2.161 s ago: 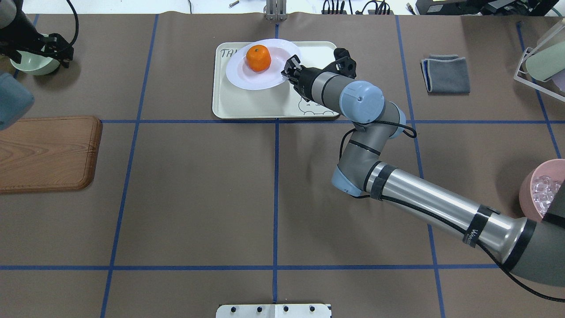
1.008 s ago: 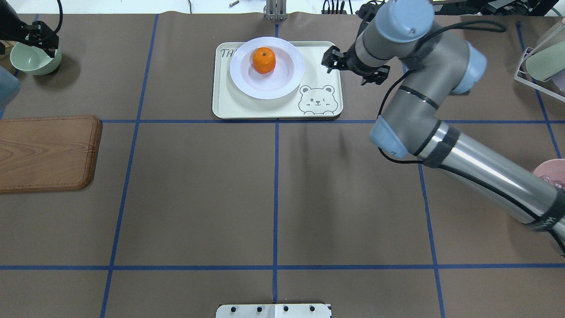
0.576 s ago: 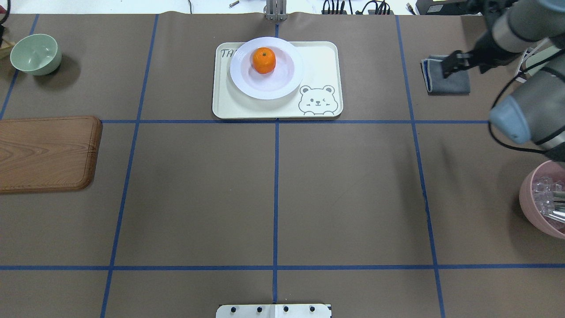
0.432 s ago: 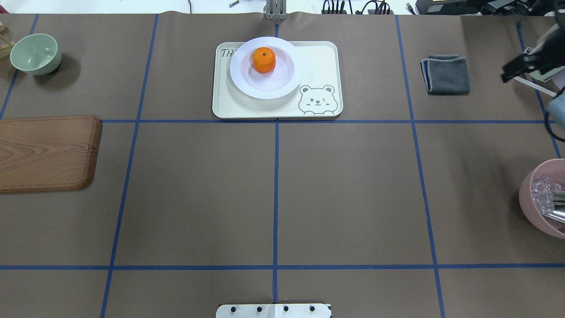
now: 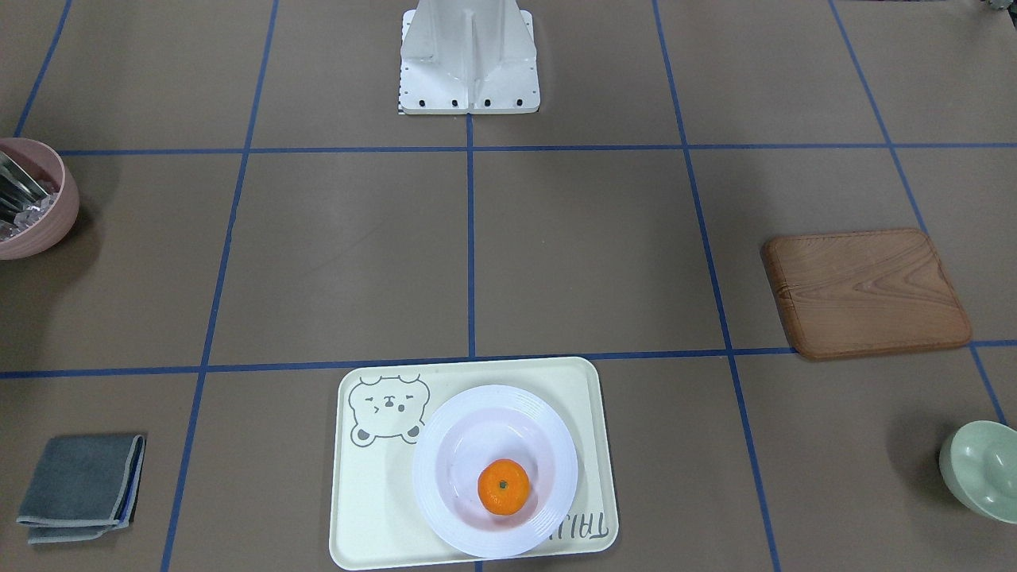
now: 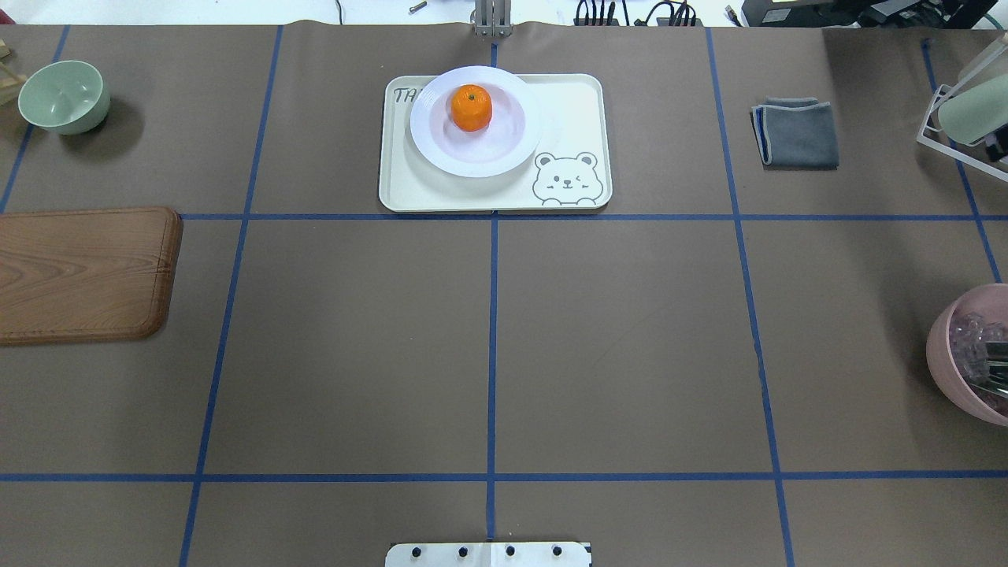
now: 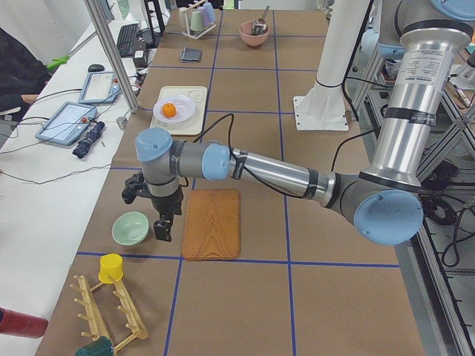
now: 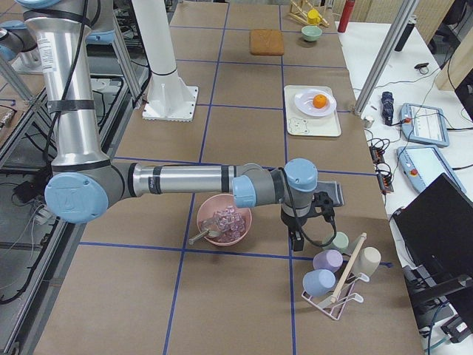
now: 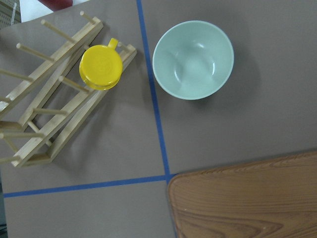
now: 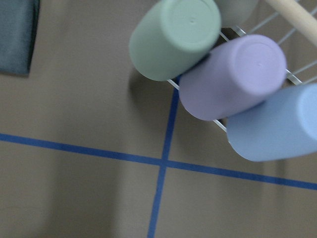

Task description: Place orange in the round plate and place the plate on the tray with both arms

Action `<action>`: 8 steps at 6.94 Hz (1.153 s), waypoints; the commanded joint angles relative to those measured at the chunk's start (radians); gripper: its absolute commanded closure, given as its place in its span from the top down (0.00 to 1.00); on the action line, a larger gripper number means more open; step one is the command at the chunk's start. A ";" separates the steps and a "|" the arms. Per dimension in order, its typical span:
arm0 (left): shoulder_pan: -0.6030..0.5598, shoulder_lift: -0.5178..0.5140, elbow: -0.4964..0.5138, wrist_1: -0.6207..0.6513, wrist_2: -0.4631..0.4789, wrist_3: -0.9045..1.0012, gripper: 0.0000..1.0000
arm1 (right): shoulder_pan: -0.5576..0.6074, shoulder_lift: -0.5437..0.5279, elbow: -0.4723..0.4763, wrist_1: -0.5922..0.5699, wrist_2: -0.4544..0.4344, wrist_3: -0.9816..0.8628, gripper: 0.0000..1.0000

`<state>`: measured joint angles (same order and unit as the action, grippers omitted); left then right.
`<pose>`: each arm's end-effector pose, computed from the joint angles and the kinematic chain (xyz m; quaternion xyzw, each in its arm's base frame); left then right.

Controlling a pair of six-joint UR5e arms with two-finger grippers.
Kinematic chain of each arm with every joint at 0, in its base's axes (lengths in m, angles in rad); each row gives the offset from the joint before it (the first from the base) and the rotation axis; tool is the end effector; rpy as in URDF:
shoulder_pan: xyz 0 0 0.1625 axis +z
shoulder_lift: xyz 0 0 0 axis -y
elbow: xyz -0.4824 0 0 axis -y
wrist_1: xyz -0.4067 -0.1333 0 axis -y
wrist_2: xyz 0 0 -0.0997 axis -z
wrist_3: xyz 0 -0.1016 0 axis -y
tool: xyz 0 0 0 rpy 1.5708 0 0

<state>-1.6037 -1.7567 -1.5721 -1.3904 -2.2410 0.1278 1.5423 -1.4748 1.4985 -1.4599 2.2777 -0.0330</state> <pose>-0.0895 -0.5864 0.6398 0.0296 0.3275 0.0459 0.9433 0.0513 -0.5637 0.6962 0.0639 -0.3452 -0.0520 0.9349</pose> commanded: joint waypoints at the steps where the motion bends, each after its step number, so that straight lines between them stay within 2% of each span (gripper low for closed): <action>1: -0.059 0.060 0.060 -0.004 -0.040 0.079 0.99 | 0.056 0.013 -0.015 -0.121 0.012 -0.050 1.00; 2: -0.059 0.086 0.085 -0.050 -0.042 0.079 0.98 | 0.058 0.002 -0.017 -0.122 0.073 -0.048 1.00; 3: -0.059 0.109 0.095 -0.111 -0.042 0.072 0.98 | 0.058 0.001 -0.017 -0.123 0.094 -0.045 1.00; 5: -0.055 0.100 0.078 -0.128 -0.046 -0.046 0.98 | 0.058 -0.004 -0.018 -0.125 0.126 -0.039 1.00; 6: -0.050 0.103 0.089 -0.172 -0.107 -0.080 0.98 | 0.058 -0.016 -0.011 -0.123 0.137 -0.039 1.00; 8: -0.044 0.108 0.089 -0.183 -0.115 -0.093 0.98 | 0.058 -0.016 -0.011 -0.125 0.135 -0.038 1.00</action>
<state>-1.6504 -1.6522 -1.4842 -1.5629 -2.3455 0.0467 1.5999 -1.4893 1.4869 -1.5842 2.4114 -0.0713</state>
